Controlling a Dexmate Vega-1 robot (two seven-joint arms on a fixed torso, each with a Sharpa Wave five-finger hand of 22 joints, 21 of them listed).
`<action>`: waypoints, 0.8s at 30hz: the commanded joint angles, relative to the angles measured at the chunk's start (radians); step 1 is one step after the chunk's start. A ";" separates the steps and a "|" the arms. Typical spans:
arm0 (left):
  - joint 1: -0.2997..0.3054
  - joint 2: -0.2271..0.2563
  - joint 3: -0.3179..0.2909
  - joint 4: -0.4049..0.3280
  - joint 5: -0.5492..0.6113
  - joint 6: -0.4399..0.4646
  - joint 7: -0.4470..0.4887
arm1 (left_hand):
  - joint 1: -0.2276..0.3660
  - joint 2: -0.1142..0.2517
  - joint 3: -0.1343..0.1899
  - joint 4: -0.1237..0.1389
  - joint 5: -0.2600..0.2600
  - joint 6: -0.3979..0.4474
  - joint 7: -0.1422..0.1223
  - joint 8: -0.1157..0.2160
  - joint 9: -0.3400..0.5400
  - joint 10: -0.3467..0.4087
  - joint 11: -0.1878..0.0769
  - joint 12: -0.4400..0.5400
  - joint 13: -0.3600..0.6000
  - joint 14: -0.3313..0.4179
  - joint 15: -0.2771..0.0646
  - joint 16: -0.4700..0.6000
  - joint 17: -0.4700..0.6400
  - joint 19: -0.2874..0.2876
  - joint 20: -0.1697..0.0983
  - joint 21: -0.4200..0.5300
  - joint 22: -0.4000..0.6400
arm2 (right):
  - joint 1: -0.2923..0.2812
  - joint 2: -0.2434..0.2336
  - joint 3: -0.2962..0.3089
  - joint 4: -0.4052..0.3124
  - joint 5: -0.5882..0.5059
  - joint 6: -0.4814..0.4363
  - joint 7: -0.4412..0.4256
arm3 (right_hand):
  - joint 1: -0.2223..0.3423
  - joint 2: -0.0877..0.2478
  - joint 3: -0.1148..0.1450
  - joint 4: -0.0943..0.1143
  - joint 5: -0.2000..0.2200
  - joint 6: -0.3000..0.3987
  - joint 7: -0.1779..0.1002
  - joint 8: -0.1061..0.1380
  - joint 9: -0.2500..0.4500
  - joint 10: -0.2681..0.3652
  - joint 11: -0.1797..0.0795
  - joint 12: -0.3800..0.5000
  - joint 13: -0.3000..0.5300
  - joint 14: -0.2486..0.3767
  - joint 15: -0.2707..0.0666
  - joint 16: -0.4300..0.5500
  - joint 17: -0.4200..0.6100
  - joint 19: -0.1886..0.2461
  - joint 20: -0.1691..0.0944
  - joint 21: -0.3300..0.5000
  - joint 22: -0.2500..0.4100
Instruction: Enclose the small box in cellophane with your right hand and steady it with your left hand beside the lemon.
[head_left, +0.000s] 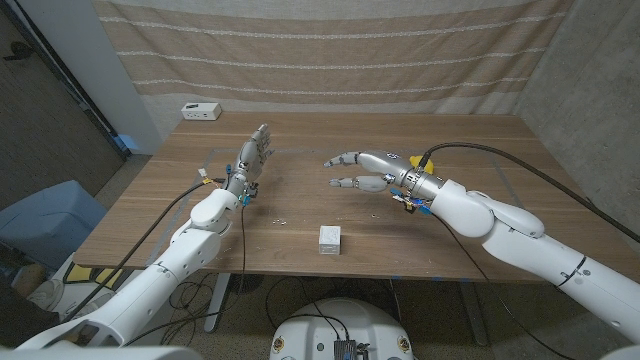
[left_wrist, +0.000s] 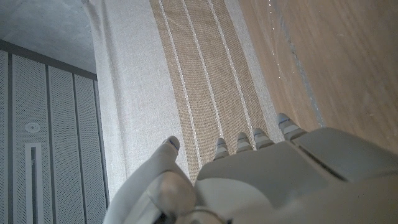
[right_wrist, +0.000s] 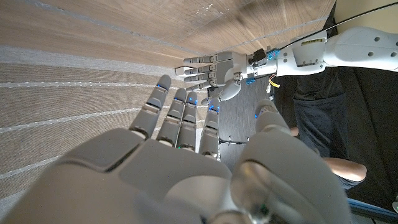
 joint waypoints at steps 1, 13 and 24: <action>-0.005 0.006 0.006 0.006 -0.005 -0.006 -0.028 | -0.003 -0.009 0.004 -0.007 -0.005 0.002 -0.003 0.000 0.003 -0.005 -0.001 0.001 0.001 0.007 0.000 0.000 0.004 0.006 0.001 -0.001 0.005 | -0.076 -0.028 0.010 -0.076 -0.073 -0.070 -0.019 | -0.006 -0.010 -0.001 0.003 -0.007 -0.011 -0.002 -0.003 0.003 -0.006 0.002 -0.005 0.005 0.003 -0.006 -0.007 0.002 0.004 0.000 -0.004 0.006; -0.024 0.003 0.015 0.029 -0.010 -0.008 -0.062 | -0.003 -0.008 0.004 -0.009 -0.006 0.003 -0.003 -0.001 0.003 -0.006 0.002 -0.001 0.001 0.006 0.000 0.000 0.004 0.008 0.002 -0.003 0.006 | -0.131 -0.055 0.011 -0.140 -0.113 -0.162 0.007 | -0.045 -0.035 -0.018 0.014 -0.007 -0.071 -0.022 -0.020 0.005 -0.058 -0.010 -0.028 0.006 -0.022 -0.010 -0.019 0.006 -0.007 0.001 -0.011 0.007; -0.059 -0.005 0.029 0.072 -0.015 -0.003 -0.104 | -0.004 -0.008 0.004 -0.010 -0.006 0.002 -0.002 -0.001 0.003 -0.003 0.003 -0.001 0.001 0.007 0.000 0.000 0.004 0.009 0.003 -0.005 0.006 | -0.154 -0.069 -0.015 -0.193 -0.156 -0.276 0.063 | -0.029 -0.059 -0.013 -0.009 -0.001 -0.163 -0.029 -0.028 0.006 -0.119 -0.024 -0.039 0.008 -0.058 -0.016 -0.034 0.001 -0.021 -0.002 -0.017 0.007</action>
